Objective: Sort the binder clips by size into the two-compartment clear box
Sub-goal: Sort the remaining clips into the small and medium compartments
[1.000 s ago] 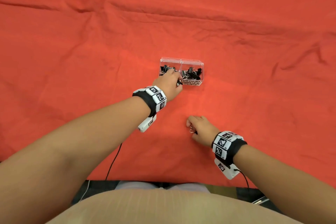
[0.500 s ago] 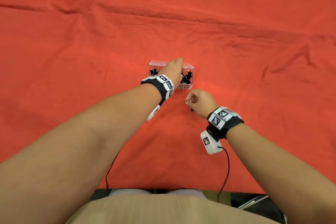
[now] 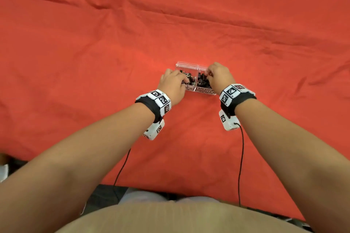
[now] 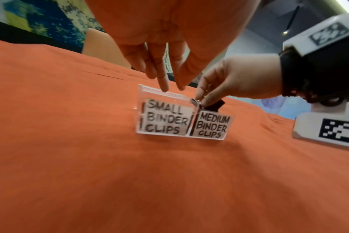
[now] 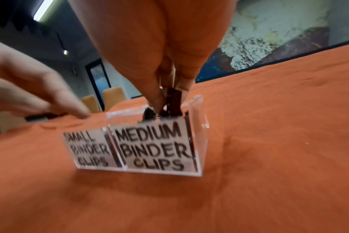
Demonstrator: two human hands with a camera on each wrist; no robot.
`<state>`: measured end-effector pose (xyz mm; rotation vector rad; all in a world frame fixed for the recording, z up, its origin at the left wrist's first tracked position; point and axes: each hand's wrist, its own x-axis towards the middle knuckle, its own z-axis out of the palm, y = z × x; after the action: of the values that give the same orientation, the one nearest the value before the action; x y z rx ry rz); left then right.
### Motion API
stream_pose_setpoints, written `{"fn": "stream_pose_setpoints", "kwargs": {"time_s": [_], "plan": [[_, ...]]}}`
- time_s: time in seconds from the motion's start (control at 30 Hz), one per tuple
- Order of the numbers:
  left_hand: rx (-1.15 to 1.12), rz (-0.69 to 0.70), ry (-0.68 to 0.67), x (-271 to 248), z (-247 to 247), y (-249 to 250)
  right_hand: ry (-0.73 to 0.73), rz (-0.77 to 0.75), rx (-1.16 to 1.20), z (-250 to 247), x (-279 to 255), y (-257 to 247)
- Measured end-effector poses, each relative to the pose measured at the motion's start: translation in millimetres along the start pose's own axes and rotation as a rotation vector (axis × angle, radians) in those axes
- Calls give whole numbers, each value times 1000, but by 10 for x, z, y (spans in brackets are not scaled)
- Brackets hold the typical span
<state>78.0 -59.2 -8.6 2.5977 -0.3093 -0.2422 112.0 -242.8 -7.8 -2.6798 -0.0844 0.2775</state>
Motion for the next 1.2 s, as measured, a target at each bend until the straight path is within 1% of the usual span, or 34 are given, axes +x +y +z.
{"fn": "stream_pose_setpoints", "kwargs": {"time_s": [0.13, 0.17, 0.27, 0.3, 0.33, 0.4, 0.47, 0.53, 0.6, 0.67, 0.83, 0.93, 1.0, 1.07, 1.13, 1.2], "plan": [[-39, -86, -61, -341, -103, -485, -33, -30, -103, 33, -53, -8], [-43, -101, -72, -434, -120, -590, -8, -42, -133, 34, -82, -22], [-58, -147, -101, -710, -146, -828, 140, -132, -184, 82, -207, -160], [-66, -161, -120, -790, -140, -885, 167, -163, -170, 126, -256, -244], [-70, -177, -148, -865, -136, -921, 165, -195, -150, 187, -308, -341], [-72, -196, -220, -993, -109, -974, 84, -270, -113, 360, -431, -553], [-56, -186, -290, -1100, -71, -998, -49, -330, -89, 572, -576, -763], [-41, -169, -336, -1179, -14, -1007, -179, -347, -91, 814, -709, -936], [-30, -160, -340, -1219, 47, -1013, -290, -335, -104, 1033, -815, -1061], [-27, -158, -316, -1232, 85, -1016, -349, -319, -101, 1200, -894, -1131], [-109, -184, -259, -1221, 94, -1034, -322, -221, 15, 1362, -974, -1125], [-139, -169, -236, -1144, 34, -1028, -317, -183, 93, 1349, -1021, -1065], [-186, -182, -180, -1032, -18, -980, -314, -144, 152, 1279, -1050, -999], [-244, -214, -110, -853, -57, -902, -244, -67, 222, 1121, -1028, -884], [-311, -259, -54, -625, -78, -806, -106, 56, 286, 877, -935, -710], [-399, -309, -27, -382, -88, -703, 42, 166, 314, 564, -798, -501]]}}
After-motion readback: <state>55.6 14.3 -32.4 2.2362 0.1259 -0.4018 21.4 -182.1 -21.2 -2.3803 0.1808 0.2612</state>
